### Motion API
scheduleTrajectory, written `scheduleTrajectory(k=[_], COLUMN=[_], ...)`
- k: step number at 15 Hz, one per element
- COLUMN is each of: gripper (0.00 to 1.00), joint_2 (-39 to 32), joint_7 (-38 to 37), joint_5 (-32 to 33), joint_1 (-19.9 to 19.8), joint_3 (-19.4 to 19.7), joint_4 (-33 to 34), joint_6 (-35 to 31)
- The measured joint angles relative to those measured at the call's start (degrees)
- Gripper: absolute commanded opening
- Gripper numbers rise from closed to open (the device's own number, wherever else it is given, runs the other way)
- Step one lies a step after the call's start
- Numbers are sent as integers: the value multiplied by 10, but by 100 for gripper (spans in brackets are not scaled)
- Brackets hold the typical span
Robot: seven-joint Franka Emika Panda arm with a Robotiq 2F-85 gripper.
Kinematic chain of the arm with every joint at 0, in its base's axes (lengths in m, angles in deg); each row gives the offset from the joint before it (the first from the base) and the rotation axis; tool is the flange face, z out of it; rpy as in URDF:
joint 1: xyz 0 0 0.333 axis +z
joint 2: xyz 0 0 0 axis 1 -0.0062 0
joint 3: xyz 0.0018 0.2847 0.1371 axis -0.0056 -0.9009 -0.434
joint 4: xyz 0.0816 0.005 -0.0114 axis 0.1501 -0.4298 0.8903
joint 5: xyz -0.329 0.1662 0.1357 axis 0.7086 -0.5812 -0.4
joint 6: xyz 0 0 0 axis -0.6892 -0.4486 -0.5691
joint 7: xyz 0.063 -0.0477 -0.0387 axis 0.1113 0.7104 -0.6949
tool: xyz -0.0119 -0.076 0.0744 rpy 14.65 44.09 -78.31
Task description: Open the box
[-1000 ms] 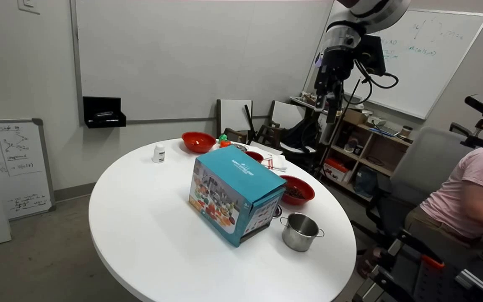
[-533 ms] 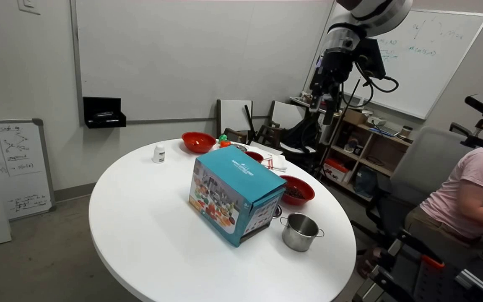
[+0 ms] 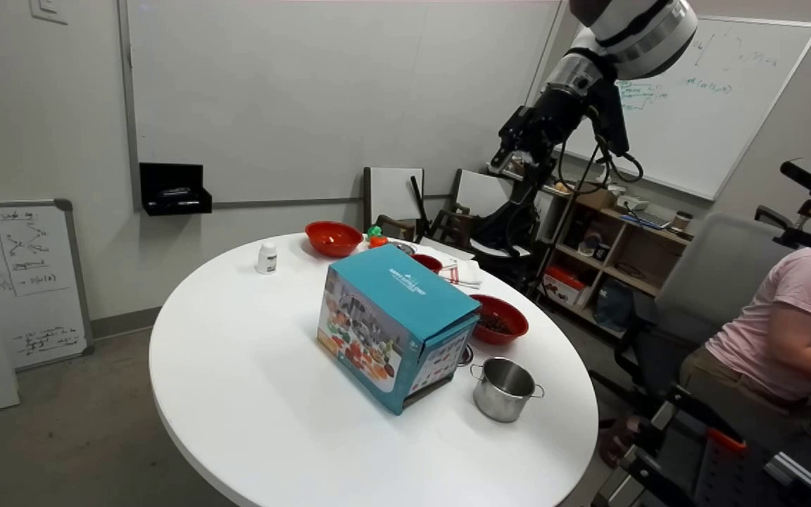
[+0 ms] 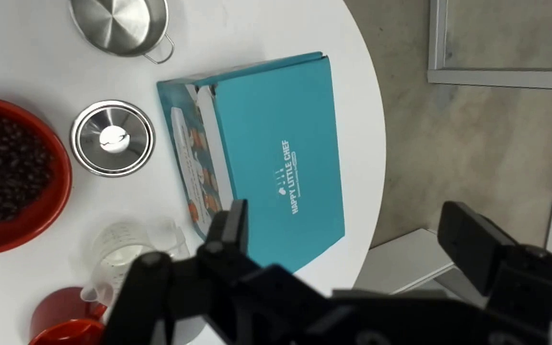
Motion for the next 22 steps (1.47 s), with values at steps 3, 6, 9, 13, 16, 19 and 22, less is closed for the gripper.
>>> scheduleTrajectory(k=[3,6,9,13,16,19,22], gripper=[100,100,100,100,100,100,100], joint_2=[-25,-65,-105,-156,-193,-227,-253], joint_7=[55,86,100,100,100,100,99], joint_5=[-24,-36,-42,-42,-42,-42,-41], joint_1=[-12,-20,-28,-33,-41,-51,-59], joint_3=[-1,-7,-18,-29,-38,-47,-54], joint_4=[6,24,50,89,113,135,156], joint_6=[0,1,1,1,4,9,16])
